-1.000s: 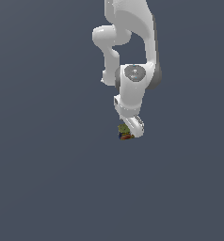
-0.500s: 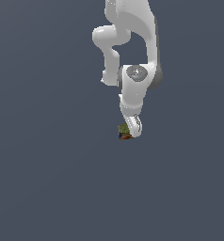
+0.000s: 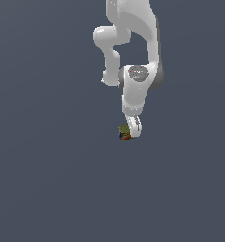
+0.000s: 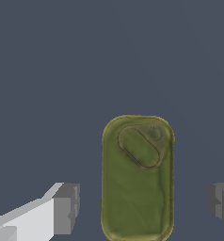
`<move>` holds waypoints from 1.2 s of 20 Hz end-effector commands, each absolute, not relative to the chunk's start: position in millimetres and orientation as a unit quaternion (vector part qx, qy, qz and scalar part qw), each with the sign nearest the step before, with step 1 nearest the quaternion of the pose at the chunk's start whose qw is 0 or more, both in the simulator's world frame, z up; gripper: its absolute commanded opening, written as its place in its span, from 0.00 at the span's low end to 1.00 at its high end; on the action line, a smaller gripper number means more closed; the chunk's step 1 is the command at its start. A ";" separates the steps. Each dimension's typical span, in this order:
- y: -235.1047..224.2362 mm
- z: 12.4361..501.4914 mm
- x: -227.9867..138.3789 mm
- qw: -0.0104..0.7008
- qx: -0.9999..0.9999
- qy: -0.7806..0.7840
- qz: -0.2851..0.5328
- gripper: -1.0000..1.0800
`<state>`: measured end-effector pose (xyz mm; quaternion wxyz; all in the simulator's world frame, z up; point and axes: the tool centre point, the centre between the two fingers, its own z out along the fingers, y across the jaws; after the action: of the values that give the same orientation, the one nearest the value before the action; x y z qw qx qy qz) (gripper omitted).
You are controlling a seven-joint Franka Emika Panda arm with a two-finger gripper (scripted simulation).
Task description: Pick up the object and move it to a goal position.
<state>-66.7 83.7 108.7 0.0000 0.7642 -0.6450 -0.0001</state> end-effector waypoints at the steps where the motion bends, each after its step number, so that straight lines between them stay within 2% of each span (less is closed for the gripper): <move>1: 83.7 108.7 -66.7 0.000 0.764 -0.645 0.000 0.96; 19: 83.6 58.5 -67.3 0.000 0.763 -0.647 0.000 0.96; 20: 83.6 58.5 -67.3 0.000 0.763 -0.647 0.000 0.00; 24: 83.6 58.5 -67.3 0.000 0.763 -0.647 0.000 0.00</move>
<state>-66.9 83.8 59.3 -0.0005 0.7627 -0.6467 0.0004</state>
